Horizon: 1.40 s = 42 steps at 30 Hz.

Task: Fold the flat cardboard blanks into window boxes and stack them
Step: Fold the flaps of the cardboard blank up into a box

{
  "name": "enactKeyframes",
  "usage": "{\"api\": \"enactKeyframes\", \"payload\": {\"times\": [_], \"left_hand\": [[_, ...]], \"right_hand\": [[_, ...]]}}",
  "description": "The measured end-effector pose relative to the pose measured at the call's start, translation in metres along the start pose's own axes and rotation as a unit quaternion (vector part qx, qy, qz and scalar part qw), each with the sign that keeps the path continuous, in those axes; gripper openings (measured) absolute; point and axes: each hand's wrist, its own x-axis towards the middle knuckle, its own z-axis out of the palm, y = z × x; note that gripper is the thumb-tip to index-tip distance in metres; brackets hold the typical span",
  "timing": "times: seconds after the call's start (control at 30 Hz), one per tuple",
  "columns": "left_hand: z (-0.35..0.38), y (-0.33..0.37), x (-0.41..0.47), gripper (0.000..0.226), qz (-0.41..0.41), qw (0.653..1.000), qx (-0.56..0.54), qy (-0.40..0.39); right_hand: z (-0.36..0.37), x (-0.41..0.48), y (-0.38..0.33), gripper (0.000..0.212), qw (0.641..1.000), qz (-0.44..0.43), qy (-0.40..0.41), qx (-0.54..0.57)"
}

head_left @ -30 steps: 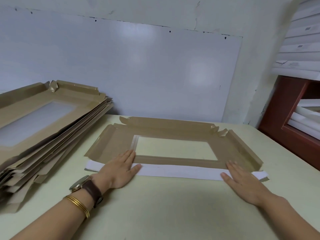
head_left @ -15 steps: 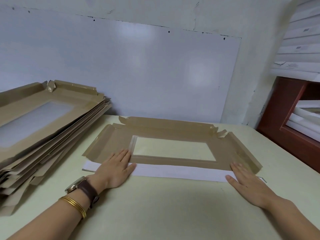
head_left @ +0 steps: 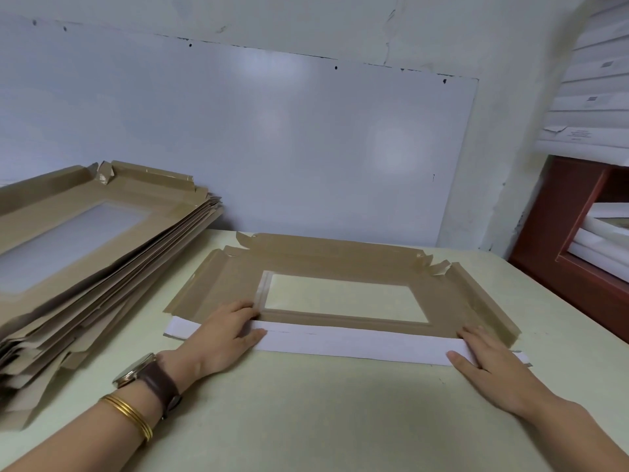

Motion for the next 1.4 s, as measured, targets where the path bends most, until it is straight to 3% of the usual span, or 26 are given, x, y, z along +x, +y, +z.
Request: {"api": "enactKeyframes", "payload": {"times": [0.37,0.77,1.4], "left_hand": [[-0.019,0.013,0.001,0.010,0.042,0.996,0.062,0.045],[-0.026,0.017,-0.011,0.012,0.036,0.995,0.091,0.021],[-0.032,0.029,-0.017,0.012,0.046,0.988,0.145,-0.010]], "right_hand": [[-0.014,0.000,-0.021,0.016,0.998,-0.010,0.047,-0.040],[-0.023,-0.004,-0.029,0.032,0.996,-0.026,0.038,-0.072],[-0.020,-0.004,-0.032,0.026,0.993,-0.031,0.020,-0.111]]}}
